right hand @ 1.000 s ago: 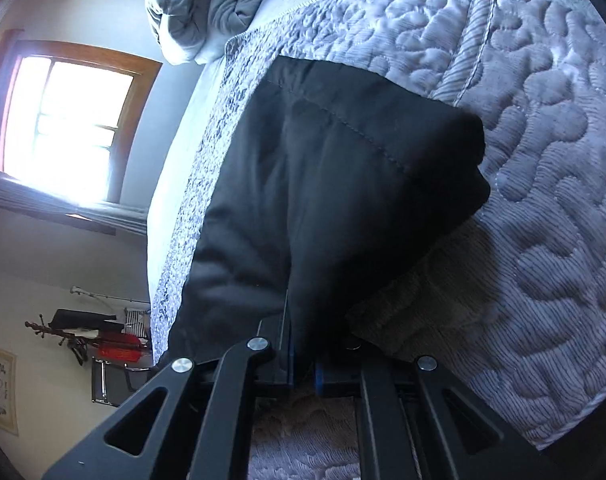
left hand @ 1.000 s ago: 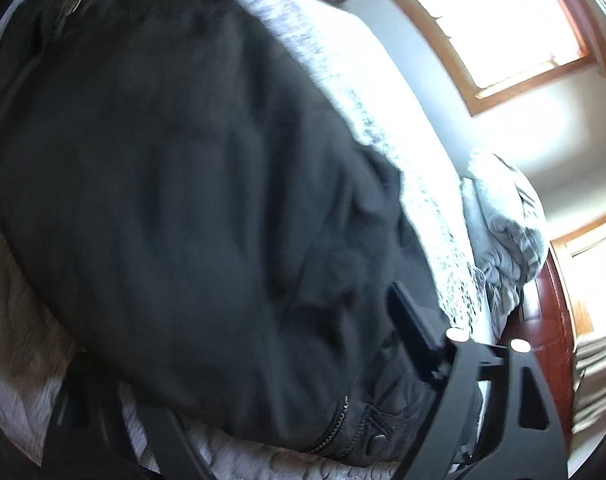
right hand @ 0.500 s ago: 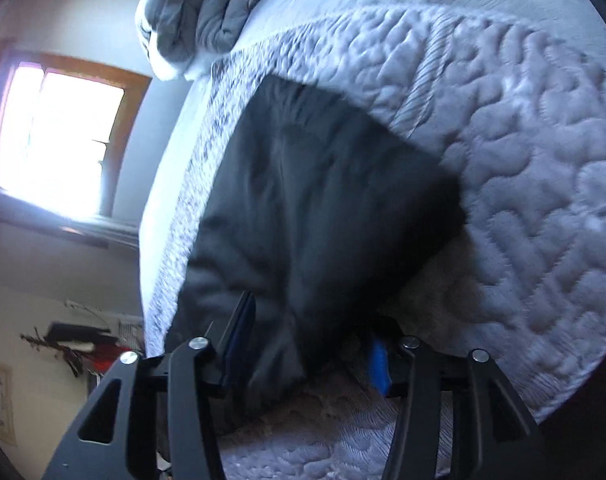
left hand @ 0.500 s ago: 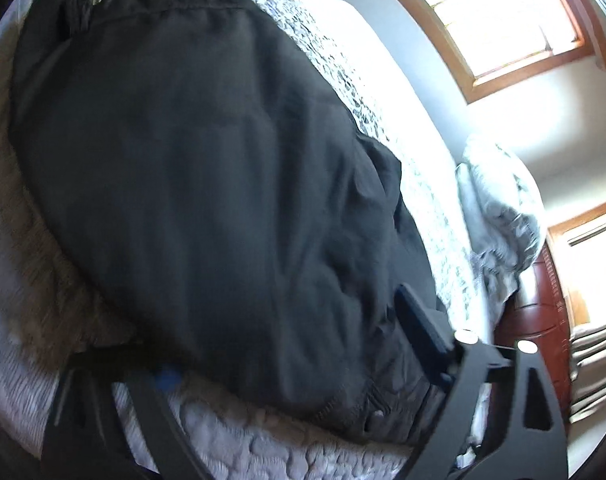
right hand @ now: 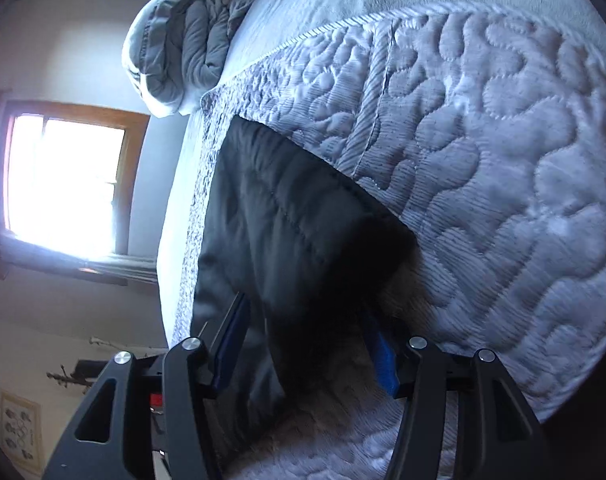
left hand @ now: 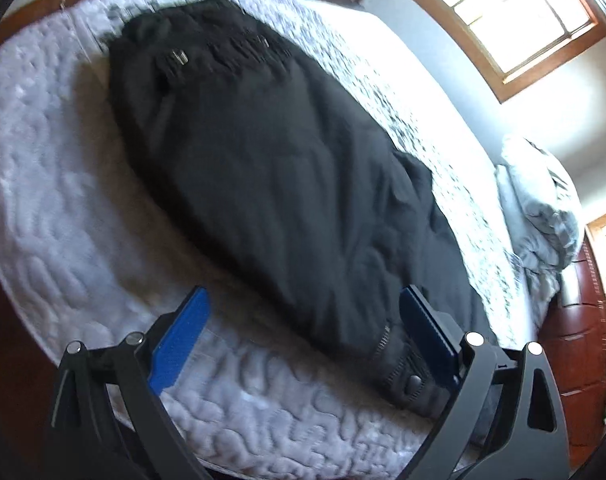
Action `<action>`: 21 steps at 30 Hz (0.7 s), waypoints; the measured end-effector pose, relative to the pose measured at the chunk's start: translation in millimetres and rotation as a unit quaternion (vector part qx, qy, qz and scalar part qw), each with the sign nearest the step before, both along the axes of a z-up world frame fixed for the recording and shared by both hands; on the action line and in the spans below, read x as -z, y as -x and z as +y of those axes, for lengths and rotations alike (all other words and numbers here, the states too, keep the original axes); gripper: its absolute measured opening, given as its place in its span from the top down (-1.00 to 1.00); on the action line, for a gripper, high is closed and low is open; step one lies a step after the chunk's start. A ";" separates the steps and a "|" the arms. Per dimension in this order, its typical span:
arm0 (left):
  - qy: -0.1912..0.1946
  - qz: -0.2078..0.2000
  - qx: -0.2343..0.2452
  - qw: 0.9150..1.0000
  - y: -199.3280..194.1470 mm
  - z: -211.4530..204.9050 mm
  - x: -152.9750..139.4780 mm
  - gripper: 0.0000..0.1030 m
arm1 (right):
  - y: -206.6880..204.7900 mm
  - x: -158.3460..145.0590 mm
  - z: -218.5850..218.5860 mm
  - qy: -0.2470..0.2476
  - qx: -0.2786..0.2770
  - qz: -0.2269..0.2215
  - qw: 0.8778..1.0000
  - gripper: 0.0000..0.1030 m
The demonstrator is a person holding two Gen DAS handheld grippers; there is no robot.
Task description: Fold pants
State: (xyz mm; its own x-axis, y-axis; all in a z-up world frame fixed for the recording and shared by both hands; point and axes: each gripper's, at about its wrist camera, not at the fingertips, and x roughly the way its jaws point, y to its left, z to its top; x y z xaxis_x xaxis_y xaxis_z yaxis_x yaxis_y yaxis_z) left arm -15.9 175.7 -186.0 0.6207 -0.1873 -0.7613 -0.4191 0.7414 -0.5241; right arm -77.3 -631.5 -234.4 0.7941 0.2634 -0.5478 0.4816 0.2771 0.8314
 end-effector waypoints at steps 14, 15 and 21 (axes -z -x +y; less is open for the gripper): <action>-0.059 0.028 -0.032 0.997 2.2 -8.7 -4.2 -0.89 | -23.0 -23.6 0.3 0.035 -0.024 -0.011 0.999 0.81; -0.059 0.030 -0.031 0.997 0.4 -10.6 -2.4 -0.89 | -23.6 -18.0 -0.1 0.031 -0.021 0.004 0.999 0.81; -0.090 0.031 -0.023 0.995 -1.2 -15.1 -1.9 -0.89 | -30.9 -55.6 16.2 0.098 -0.038 0.005 0.994 0.81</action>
